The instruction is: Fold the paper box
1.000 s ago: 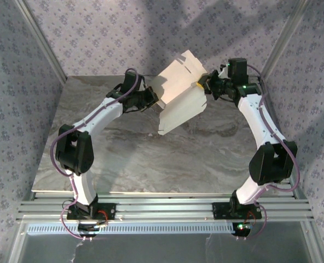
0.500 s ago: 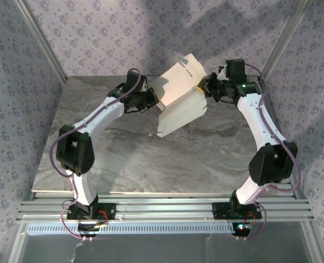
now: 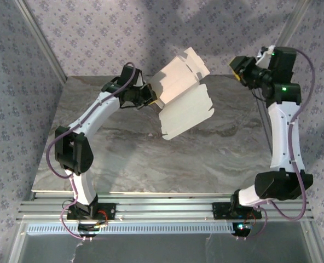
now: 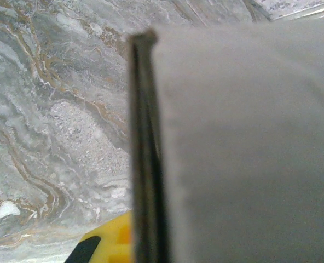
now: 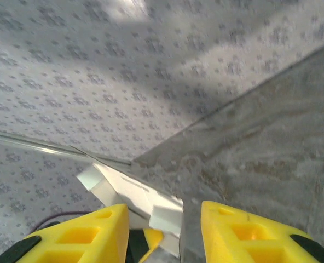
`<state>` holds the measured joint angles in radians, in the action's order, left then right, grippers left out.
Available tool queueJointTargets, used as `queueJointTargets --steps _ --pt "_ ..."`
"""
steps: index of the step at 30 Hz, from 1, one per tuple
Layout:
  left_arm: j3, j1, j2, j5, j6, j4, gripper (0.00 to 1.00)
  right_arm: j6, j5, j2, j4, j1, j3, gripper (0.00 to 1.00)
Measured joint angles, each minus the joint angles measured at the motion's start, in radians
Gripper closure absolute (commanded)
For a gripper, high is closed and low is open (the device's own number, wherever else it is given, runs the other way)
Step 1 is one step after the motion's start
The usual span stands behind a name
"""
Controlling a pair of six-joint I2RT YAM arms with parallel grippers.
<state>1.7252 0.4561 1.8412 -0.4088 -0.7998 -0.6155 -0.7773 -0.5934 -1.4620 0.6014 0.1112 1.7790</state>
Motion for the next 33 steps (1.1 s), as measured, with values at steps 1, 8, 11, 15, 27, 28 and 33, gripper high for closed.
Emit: queueJointTargets --steps 1,8,11,15,27,28,33 --pt "0.000 -0.005 0.000 -0.016 0.015 -0.019 1.00 -0.010 -0.015 -0.015 -0.017 0.007 0.023 0.67" --pt "0.017 -0.016 0.000 -0.132 0.117 -0.124 1.00 -0.032 -0.183 -0.302 -0.090 0.006 0.242 0.82" --pt "0.017 -0.019 0.000 -0.172 0.145 -0.136 1.00 -0.009 -0.212 -0.362 -0.068 -0.026 0.215 0.87" --pt "0.018 -0.024 0.006 -0.198 0.171 -0.147 1.00 0.011 -0.257 -0.353 -0.067 -0.098 0.127 0.86" --pt "0.038 -0.024 0.071 -0.200 0.182 -0.154 1.00 -0.019 -0.317 -0.168 -0.157 -0.145 -0.071 0.82" --pt "0.046 -0.024 0.076 -0.200 0.182 -0.156 1.00 -0.019 -0.321 -0.160 -0.163 -0.145 -0.074 0.83" --pt "0.064 -0.024 0.079 -0.200 0.182 -0.161 1.00 -0.019 -0.331 -0.151 -0.173 -0.156 -0.096 0.85"
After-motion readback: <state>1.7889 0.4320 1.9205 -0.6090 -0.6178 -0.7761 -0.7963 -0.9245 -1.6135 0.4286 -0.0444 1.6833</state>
